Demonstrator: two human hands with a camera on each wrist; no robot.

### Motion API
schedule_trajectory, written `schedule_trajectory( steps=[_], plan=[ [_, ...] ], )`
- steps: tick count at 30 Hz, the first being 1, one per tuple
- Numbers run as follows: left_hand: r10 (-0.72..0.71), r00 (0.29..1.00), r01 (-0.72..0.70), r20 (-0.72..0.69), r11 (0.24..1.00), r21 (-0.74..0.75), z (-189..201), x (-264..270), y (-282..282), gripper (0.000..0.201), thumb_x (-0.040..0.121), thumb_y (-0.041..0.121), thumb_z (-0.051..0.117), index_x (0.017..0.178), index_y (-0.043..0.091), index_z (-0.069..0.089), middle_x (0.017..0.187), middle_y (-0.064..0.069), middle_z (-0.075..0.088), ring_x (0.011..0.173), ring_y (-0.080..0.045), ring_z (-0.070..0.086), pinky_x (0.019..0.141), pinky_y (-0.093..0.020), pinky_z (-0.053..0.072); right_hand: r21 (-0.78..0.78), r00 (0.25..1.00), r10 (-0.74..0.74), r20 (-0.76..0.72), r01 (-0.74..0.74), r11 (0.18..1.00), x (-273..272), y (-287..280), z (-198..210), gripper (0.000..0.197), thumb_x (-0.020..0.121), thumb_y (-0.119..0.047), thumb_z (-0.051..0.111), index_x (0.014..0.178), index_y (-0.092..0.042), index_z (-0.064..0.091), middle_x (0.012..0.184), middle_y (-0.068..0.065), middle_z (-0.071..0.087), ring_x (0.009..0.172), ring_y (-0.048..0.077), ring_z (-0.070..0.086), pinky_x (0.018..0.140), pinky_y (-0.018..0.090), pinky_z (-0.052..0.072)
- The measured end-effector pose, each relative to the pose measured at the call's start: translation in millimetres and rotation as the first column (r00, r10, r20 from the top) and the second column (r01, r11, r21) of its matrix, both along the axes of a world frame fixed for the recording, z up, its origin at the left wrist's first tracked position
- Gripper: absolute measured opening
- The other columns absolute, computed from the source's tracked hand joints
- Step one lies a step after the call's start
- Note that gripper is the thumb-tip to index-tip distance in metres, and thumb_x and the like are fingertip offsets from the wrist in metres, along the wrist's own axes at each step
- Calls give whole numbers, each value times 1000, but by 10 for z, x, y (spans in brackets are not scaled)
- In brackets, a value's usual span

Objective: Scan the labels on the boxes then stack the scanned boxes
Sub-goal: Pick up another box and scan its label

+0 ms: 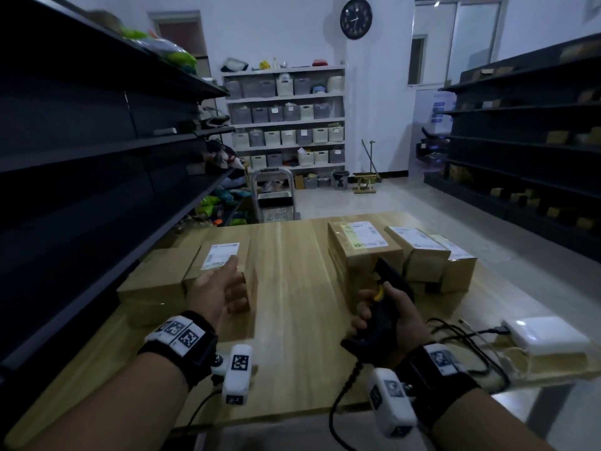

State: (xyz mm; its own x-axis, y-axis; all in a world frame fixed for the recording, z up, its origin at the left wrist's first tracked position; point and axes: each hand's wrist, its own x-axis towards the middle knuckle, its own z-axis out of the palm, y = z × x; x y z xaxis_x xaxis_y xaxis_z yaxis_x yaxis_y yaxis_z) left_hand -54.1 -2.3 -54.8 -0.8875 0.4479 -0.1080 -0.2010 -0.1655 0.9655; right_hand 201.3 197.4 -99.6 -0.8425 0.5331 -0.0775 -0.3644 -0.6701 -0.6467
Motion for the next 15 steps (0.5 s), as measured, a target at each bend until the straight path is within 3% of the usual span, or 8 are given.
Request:
schedule_trajectory(
  steps=[2,5,8,11,15],
  plan=[
    [27,999,-27,-20,1000,-10,30,-37,-64,47,95,46,83,126,11,73,114,-11,80,97,-28,74,79,-44,62,-39,997,25,71,-22,999,-242,-295,28,38,80,-44,73,81,-6,73,63,9,46,52,27,47,60,36,44],
    [54,995,-60,-79,996,-66,80,-67,-142,33,99,40,81,120,16,74,120,-12,80,108,-29,74,87,-46,61,-50,978,113,173,-106,993,-482,-449,-56,38,85,-41,73,95,-3,71,62,10,47,51,28,50,59,36,47],
    [13,977,-64,-214,970,-234,123,-106,-200,25,101,36,79,122,23,72,126,-8,75,114,-27,70,97,-47,59,-97,975,125,182,-108,989,-571,-458,-133,40,88,-39,74,102,-1,69,61,10,48,50,27,50,59,38,47],
    [-56,938,-92,-343,912,-401,120,-228,-183,41,100,39,79,138,29,66,140,-3,67,126,-27,65,109,-54,57,-159,978,116,174,-88,983,-609,-442,-152,40,90,-39,71,101,-1,69,58,9,44,47,25,47,56,36,44],
    [-144,907,-116,-395,817,-565,163,-449,-41,62,95,42,81,151,34,56,147,-8,63,123,-31,69,106,-54,61,-225,974,136,180,-94,970,-646,-399,-130,41,89,-39,72,104,0,67,58,10,43,46,27,47,57,36,44]
  ],
)
